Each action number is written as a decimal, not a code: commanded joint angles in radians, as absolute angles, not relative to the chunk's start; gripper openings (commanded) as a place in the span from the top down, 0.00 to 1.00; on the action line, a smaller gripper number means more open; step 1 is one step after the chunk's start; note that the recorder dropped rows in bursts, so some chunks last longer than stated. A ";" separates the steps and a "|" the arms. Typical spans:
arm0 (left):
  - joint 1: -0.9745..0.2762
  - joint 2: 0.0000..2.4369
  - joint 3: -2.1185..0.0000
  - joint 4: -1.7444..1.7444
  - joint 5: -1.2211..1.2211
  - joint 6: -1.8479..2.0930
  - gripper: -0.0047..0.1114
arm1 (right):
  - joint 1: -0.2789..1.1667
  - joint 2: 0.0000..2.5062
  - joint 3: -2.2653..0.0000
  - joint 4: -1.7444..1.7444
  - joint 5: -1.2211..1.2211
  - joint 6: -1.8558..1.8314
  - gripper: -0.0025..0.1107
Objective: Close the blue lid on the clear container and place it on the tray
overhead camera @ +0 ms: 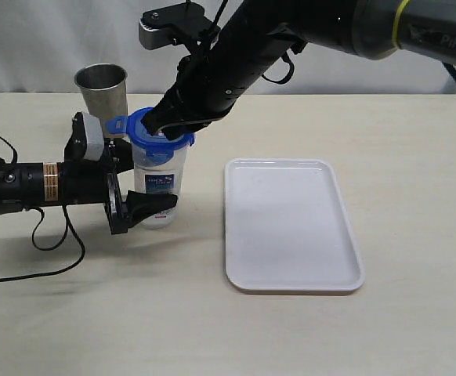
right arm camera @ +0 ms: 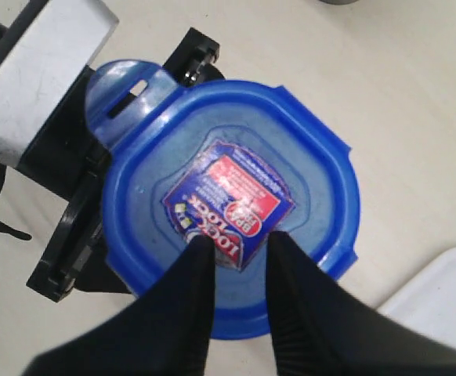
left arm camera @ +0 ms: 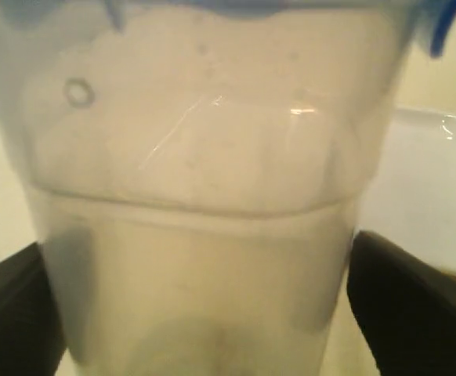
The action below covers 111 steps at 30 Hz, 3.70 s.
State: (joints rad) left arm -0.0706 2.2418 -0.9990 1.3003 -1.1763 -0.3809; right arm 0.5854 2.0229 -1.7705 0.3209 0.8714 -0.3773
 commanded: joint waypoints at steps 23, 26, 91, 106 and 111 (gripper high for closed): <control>-0.071 2.205 -1.002 1.321 -1.204 -0.343 0.96 | 0.583 1.930 -1.768 0.303 0.851 -0.372 0.77; -0.071 2.164 -1.002 1.333 -1.204 -0.372 0.96 | 0.583 1.921 -1.768 0.299 0.861 -0.343 0.77; -0.071 2.130 -1.002 1.412 -1.150 -0.502 0.96 | 0.606 2.184 -1.987 0.053 1.204 -0.135 0.94; -0.073 2.130 -1.002 1.490 -1.087 -0.529 0.96 | 0.606 2.135 -1.966 0.055 1.147 -0.119 0.86; -0.086 2.130 -1.002 1.490 -1.064 -0.529 0.96 | 0.599 2.102 -1.991 0.053 1.158 -0.103 0.69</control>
